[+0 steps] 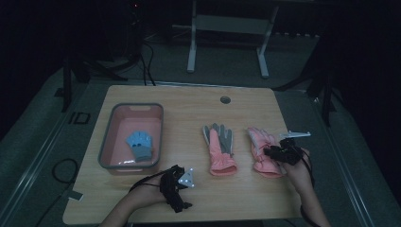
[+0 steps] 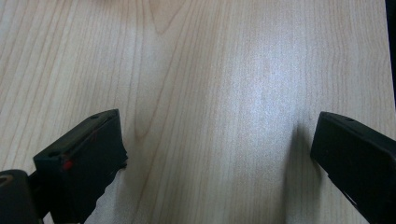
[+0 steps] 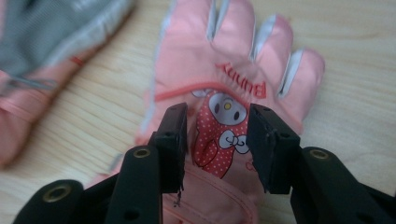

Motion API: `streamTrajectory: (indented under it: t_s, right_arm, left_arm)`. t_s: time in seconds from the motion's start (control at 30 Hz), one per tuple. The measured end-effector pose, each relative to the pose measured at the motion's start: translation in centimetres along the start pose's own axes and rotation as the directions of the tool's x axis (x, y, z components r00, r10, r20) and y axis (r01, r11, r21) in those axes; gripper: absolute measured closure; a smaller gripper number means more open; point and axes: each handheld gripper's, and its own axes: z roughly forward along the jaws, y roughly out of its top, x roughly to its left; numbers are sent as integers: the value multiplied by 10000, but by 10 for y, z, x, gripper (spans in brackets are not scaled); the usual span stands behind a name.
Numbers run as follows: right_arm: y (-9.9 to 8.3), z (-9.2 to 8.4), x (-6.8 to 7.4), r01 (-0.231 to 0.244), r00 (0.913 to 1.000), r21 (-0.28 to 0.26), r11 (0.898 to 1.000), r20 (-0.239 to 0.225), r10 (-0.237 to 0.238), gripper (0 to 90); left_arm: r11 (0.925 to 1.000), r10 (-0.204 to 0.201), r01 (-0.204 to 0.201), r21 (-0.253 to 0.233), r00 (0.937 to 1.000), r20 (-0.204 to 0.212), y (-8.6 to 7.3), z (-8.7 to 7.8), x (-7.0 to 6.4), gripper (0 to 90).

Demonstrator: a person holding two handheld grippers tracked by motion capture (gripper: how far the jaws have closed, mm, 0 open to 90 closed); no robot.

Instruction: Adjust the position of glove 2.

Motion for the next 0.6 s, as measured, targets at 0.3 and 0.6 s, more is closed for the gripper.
streamTrajectory:
  t_s: [0.3,0.6]
  right_arm:
    - [-1,9,13,202,9988,213,9996,443,-211,864]
    - [20,-23,32,-77,9949,-624,9980,1001,139,890]
  left_arm:
    - [10000,-13,12,-74,10000,-25,-1,0,-1,29]
    - [9999,-38,38,-118,10000,-26,-2,0,-1,28]
